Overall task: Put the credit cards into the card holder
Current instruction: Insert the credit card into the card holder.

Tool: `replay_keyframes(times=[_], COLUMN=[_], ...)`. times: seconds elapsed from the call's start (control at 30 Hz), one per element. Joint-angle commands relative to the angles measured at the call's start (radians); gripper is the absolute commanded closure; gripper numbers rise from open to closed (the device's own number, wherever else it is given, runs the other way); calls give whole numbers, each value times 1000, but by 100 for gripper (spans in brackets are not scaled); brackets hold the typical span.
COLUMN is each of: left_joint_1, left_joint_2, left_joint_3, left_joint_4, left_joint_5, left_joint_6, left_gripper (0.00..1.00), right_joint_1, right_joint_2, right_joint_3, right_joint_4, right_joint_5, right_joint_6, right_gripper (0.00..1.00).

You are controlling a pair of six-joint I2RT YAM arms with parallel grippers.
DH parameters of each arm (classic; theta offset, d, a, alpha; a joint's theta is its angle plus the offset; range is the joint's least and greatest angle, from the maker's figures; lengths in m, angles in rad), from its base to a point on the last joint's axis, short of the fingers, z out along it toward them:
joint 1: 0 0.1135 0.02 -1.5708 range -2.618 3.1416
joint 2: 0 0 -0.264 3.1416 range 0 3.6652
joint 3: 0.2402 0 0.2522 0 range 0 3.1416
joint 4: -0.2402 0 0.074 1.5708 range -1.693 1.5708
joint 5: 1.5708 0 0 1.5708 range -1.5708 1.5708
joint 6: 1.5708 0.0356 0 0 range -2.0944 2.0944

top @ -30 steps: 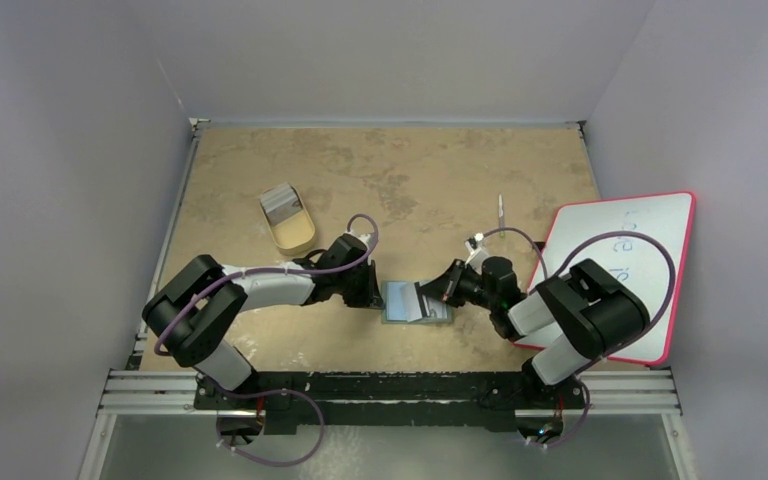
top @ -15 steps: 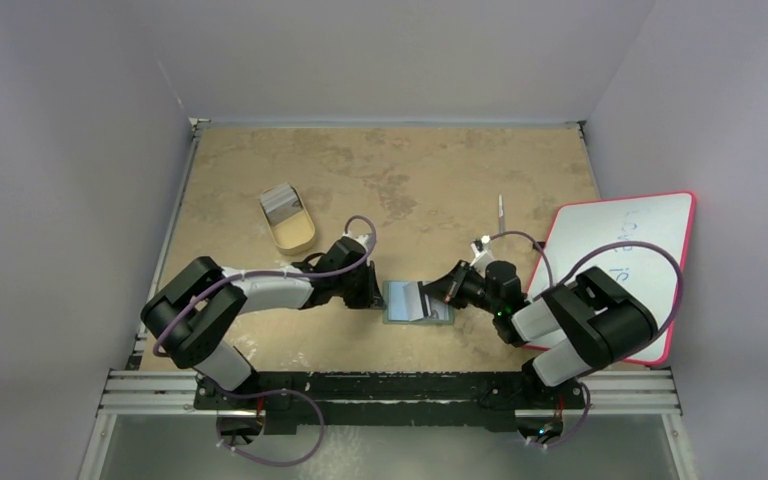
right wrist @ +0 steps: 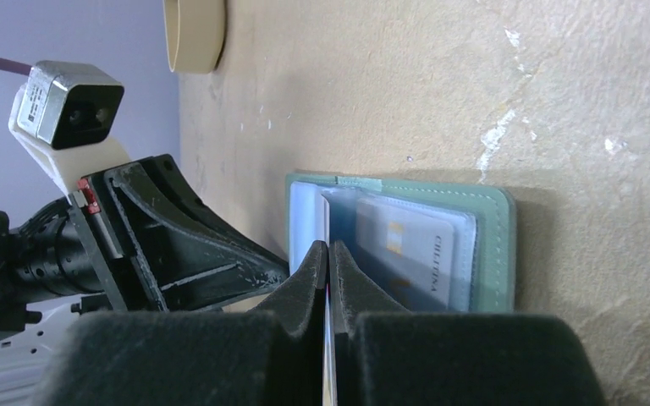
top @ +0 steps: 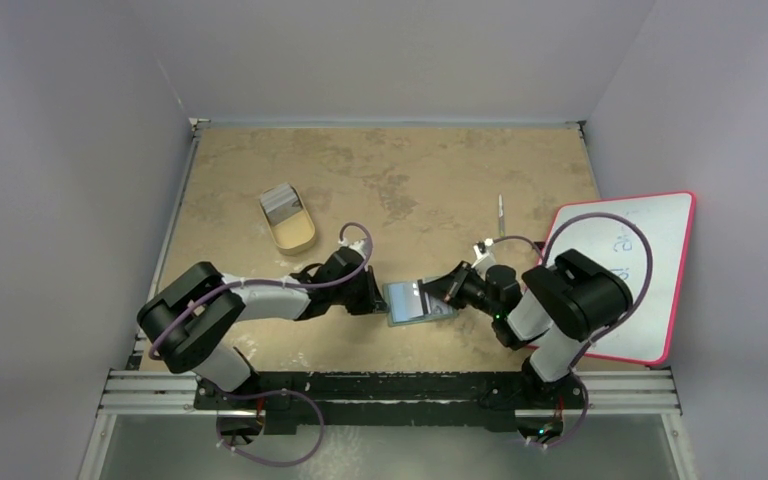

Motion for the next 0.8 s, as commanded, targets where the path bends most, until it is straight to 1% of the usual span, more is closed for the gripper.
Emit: replay_keyframes(times=[0.0,0.17,0.2,0.3,0.33,0.43,0.53,0.6,0.67,0.77], left_joint_1=[-24,-24,-24,-24,-24,-24,-24,-24,-24,-24], left_joint_2=[-6,-35,-41,-48,-48,-48,-56,-59,-62,-72], left_joint_3=[-48,-55,-54,-52,-50,-48,-47,-43,-39,-34], left_joint_4=[13,2,1,-6,-9,-16,-27,-39,-51,-70], left_joint_5=[-50,-83,-87,-96,-98,-102,-109,-115,-121,-134], left_joint_6=[-53,-61,-61,-59,-57,-53,-45,-40,-34,-30], left_gripper=[99,99,99,99,99,99,99,100,100,100], right_joint_1=[2,9,10,9,10,9,9,9,9,11], right_joint_2=[99,228,251,309,320,324,275,220,149,24], right_joint_3=[-44,-56,-64,-88,-94,-99,-91,-78,-54,0], right_joint_4=[264,403,431,527,549,542,462,377,242,-64], right_joint_5=[23,-10,-15,-45,-59,-78,-81,-82,-67,-32], right_joint_6=[60,96,103,145,150,142,114,90,49,-28], right_gripper=[100,100,97,84,81,75,69,67,64,63])
